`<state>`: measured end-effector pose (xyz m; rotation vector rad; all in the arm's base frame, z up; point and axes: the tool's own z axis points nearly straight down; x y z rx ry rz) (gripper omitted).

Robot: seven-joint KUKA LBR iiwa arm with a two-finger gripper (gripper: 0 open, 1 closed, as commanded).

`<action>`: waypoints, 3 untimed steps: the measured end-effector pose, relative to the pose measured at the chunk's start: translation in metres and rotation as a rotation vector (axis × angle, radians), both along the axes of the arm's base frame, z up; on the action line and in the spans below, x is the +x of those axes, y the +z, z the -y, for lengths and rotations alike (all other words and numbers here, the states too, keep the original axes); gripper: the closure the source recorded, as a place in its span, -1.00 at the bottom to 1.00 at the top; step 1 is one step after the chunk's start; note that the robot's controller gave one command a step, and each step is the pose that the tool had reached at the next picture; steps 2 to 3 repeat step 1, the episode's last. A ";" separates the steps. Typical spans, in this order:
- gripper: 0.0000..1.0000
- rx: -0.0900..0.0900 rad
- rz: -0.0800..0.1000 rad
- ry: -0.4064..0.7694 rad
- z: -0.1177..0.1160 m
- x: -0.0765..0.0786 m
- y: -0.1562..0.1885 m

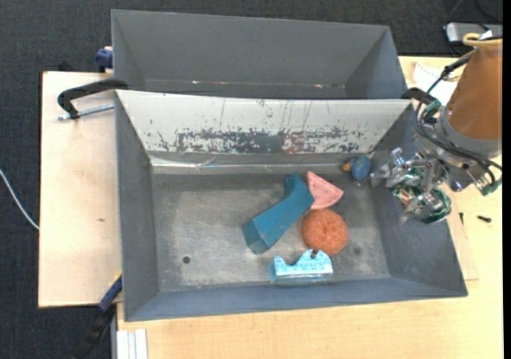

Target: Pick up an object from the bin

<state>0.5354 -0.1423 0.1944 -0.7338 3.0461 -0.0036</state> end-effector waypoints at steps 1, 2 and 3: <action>1.00 0.002 -0.006 -0.005 -0.013 0.009 0.048; 1.00 0.002 -0.006 -0.005 -0.013 0.009 0.048; 1.00 0.002 -0.006 -0.005 -0.013 0.009 0.048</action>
Offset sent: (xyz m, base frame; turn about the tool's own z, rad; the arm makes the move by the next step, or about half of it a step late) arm -0.0373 0.0243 0.1834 -0.0964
